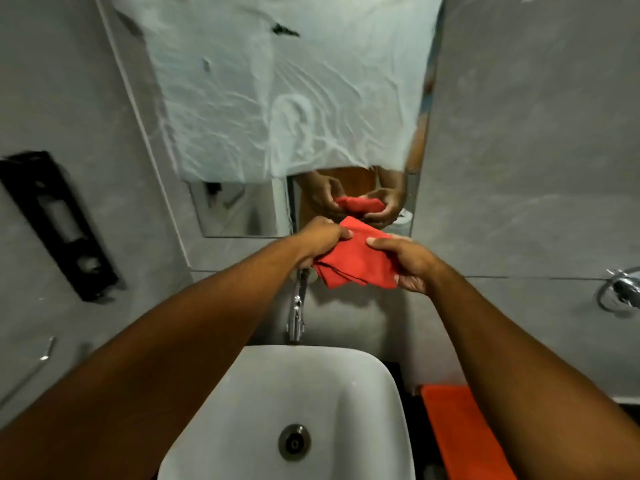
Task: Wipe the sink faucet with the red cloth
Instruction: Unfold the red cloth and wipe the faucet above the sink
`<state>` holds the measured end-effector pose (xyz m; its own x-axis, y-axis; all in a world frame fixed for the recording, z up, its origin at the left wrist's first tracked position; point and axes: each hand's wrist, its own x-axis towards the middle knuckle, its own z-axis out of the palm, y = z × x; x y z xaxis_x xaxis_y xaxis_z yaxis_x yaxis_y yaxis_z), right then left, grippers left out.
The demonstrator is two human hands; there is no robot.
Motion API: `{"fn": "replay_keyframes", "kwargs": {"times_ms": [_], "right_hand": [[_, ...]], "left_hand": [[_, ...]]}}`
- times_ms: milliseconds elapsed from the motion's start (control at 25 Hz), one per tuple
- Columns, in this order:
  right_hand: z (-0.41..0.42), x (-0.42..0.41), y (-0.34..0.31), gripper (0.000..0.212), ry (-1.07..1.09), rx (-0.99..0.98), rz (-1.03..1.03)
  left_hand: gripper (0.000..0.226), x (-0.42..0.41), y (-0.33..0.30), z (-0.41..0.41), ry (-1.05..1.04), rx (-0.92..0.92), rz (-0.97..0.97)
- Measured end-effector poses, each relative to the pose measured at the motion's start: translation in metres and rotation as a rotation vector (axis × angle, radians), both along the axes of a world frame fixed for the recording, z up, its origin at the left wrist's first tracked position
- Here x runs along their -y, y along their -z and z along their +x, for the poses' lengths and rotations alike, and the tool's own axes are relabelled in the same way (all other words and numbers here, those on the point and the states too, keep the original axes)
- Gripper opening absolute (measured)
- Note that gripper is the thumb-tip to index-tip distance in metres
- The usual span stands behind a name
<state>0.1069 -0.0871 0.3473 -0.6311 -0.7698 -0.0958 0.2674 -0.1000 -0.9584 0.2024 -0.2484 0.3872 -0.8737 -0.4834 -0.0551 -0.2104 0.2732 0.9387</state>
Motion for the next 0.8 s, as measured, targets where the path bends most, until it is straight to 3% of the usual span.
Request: {"fn": "replay_keyframes", "kwargs": {"times_ms": [160,320,520,640,720,800], "right_hand": [[0.03,0.055,0.006,0.049,0.075,0.023,0.112],[0.049,0.099,0.034,0.076,0.378,-0.043,0.294],[0.052,0.126,0.059,0.059,0.53,-0.2,0.41],[0.048,0.127,0.064,0.057,0.488,-0.247,0.397],[0.05,0.115,0.06,0.044,0.52,-0.463,0.389],[0.041,0.096,0.057,0.033,0.734,-0.942,0.458]], "left_hand": [[0.037,0.05,0.02,0.031,-0.21,0.062,0.01],[0.048,0.068,0.053,0.045,-0.322,0.226,-0.308],[0.056,0.069,0.085,0.043,-0.419,0.307,-0.4],[0.061,0.063,0.095,0.041,-0.428,0.325,-0.77],[0.062,0.054,0.098,0.034,-0.339,0.362,-0.895],[0.069,0.045,0.094,0.022,-0.272,0.504,-0.932]]}}
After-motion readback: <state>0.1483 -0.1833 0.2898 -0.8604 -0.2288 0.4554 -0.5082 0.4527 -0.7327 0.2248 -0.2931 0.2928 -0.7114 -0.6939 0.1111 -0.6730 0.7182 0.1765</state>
